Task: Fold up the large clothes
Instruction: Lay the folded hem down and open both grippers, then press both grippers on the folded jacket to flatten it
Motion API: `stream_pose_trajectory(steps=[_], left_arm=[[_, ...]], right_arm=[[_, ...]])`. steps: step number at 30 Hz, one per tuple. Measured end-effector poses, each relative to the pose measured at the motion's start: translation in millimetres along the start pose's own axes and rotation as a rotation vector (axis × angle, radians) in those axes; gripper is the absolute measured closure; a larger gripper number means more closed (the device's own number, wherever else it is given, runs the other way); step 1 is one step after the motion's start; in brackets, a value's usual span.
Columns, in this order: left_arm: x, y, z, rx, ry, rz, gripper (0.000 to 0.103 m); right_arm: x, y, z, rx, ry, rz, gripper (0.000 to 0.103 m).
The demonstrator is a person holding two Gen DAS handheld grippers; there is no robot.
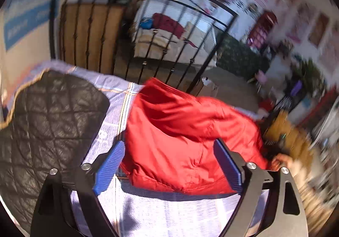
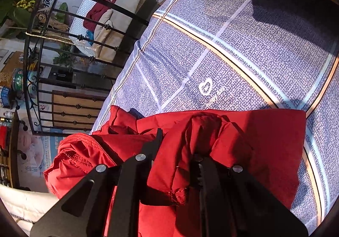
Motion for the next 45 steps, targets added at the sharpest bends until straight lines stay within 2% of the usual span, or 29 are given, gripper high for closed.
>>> stream_pose_trajectory(steps=[2, 5, 6, 7, 8, 9, 12, 14, 16, 17, 19, 22, 25, 28, 30, 35, 39, 45], left_arm=[[34.9, 19.2, 25.4, -0.010, -0.029, 0.121, 0.014], [84.0, 52.2, 75.8, -0.101, -0.020, 0.238, 0.014], [97.8, 59.1, 92.6, -0.127, -0.025, 0.261, 0.014], [105.8, 64.9, 107.3, -0.147, -0.032, 0.271, 0.014], [111.2, 68.3, 122.1, -0.162, -0.044, 0.265, 0.014], [112.2, 68.5, 134.8, -0.171, -0.061, 0.246, 0.014], [103.8, 61.8, 166.3, -0.183, -0.112, 0.191, 0.013], [98.9, 55.2, 179.8, -0.183, -0.131, 0.179, 0.007], [96.6, 50.0, 189.6, -0.188, -0.138, 0.172, 0.005], [95.9, 46.7, 193.7, -0.195, -0.147, 0.171, 0.005], [95.6, 39.4, 196.6, -0.201, -0.156, 0.156, 0.005], [95.8, 21.8, 182.9, -0.145, -0.171, 0.137, 0.005], [86.5, 13.0, 174.2, -0.112, -0.226, 0.177, 0.006], [68.3, 24.4, 193.4, -0.199, -0.227, 0.188, 0.005], [58.2, 24.5, 206.9, -0.219, -0.206, 0.178, 0.005], [46.5, 10.6, 252.5, -0.317, -0.181, 0.088, 0.004], [44.7, 4.3, 280.3, -0.369, -0.184, 0.134, 0.004], [38.8, 4.4, 298.0, -0.342, -0.171, 0.153, 0.004]], right_arm=[[1.1, 0.9, -4.8, -0.008, -0.025, 0.045, 0.088], [2.0, 0.3, -19.0, -0.022, -0.118, 0.124, 0.073], [2.1, -1.0, -26.3, -0.023, -0.165, 0.153, 0.059], [0.8, -2.9, -35.1, -0.017, -0.222, 0.183, 0.037], [-0.1, -7.0, -50.7, 0.008, -0.287, 0.220, 0.029], [0.9, -10.5, -62.6, 0.035, -0.299, 0.229, 0.022], [-5.1, -15.0, -111.5, 0.143, -0.245, 0.136, 0.021], [-26.1, -3.0, -139.1, 0.228, -0.183, -0.036, 0.020], [-52.6, 23.3, -151.0, 0.294, -0.081, -0.263, 0.015], [-68.6, 45.3, -147.9, 0.307, -0.038, -0.391, 0.013], [-88.8, 89.7, -123.0, 0.270, 0.043, -0.579, 0.009], [-96.5, 128.9, -85.3, 0.253, 0.129, -0.708, 0.009], [-96.6, 140.4, -42.9, 0.219, 0.192, -0.727, 0.009], [-94.6, 139.3, -7.0, 0.161, 0.265, -0.711, 0.006], [-95.8, 133.9, 4.7, 0.160, 0.279, -0.706, 0.006], [-96.9, 111.7, 37.7, 0.087, 0.312, -0.689, 0.005], [-99.6, 93.9, 58.8, 0.033, 0.362, -0.676, 0.004], [-101.3, 81.7, 85.3, 0.023, 0.404, -0.691, 0.004]])
Point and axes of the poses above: each gripper's, at about its wrist camera, not at the fingertips, and z roughly the way its jaws point, x to its right, y to its underside, the point moved 8 cm from there along z, roughly the way its jaws point, and after that the axes turned 6 degrees about y, right-handed, at the moved point
